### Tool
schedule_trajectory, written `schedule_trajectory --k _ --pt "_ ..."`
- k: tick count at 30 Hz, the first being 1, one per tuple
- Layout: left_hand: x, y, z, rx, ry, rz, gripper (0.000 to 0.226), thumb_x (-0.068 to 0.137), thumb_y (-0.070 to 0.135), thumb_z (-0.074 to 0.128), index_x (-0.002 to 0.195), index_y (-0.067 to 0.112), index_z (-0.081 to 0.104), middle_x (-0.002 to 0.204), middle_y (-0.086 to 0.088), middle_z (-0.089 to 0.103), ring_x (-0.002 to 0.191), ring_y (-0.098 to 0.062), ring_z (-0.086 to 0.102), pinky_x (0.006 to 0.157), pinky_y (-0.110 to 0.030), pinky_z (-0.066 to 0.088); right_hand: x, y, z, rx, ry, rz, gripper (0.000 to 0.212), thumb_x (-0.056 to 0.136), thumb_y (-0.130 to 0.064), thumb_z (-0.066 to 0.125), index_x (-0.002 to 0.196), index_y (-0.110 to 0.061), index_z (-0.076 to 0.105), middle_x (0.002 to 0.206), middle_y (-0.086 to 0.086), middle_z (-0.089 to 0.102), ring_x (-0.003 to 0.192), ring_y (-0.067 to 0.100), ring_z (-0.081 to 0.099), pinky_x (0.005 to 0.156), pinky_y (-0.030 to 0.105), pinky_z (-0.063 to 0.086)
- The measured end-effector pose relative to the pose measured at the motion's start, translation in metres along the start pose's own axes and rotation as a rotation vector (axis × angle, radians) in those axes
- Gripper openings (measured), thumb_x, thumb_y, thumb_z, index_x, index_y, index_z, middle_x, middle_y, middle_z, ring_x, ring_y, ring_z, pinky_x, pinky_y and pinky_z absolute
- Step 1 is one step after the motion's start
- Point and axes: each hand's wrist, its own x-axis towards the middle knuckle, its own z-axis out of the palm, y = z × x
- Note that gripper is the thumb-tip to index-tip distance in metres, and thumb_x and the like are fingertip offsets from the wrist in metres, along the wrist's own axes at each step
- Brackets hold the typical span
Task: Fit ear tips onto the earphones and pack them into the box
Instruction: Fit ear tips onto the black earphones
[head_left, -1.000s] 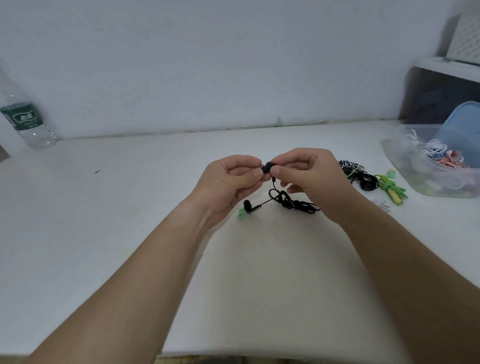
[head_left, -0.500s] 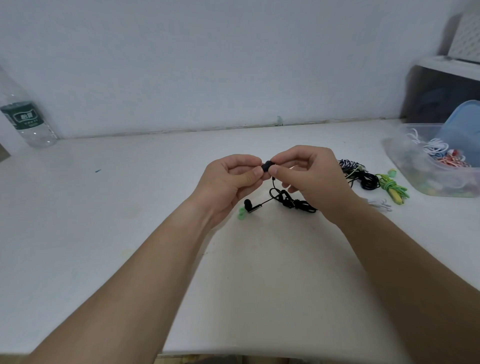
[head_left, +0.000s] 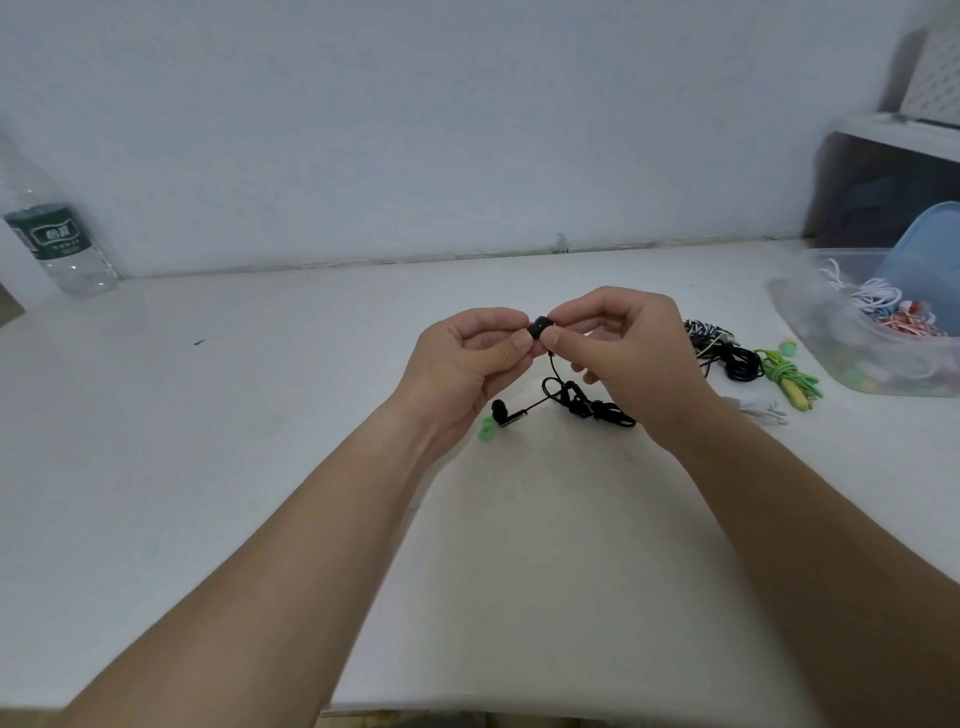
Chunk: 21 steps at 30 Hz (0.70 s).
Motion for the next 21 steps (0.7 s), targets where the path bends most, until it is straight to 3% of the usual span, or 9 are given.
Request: schedule_trajectory --k 13,17,21 --pt "-0.002 0.008 -0.001 0.036 -0.087 -0.007 0.013 0.092 0.001 0.064 0.104 0.005 0.070 0.097 -0.013 0.076 0.090 -0.021 0.074 0.073 -0.020 0.057 0.003 -0.003 -0.009 0.029 -0.051 0.016 0.011 0.084 -0.009 0.079 0.088 -0.017 0.073 0.073 -0.005 0.073 0.062 0.011 0.061 0.056 0.025 0.050" --pt "-0.001 0.007 -0.002 0.084 -0.065 0.002 0.014 0.088 0.000 0.069 0.101 0.006 0.070 0.089 -0.011 0.075 0.084 -0.021 0.073 0.073 -0.021 0.056 0.004 -0.002 -0.010 -0.036 -0.100 -0.017 0.012 0.083 -0.010 0.080 0.089 -0.017 0.073 0.078 -0.003 0.075 0.062 0.011 0.062 0.057 0.025 0.051" --pt "-0.001 0.008 -0.003 0.138 -0.028 0.012 0.016 0.088 0.000 0.071 0.101 0.011 0.070 0.087 -0.005 0.075 0.078 -0.015 0.072 0.072 -0.023 0.056 0.007 0.002 -0.014 -0.308 -0.164 0.004 0.024 0.079 -0.034 0.083 0.100 -0.031 0.072 0.093 -0.009 0.073 0.066 0.009 0.061 0.062 0.021 0.046"
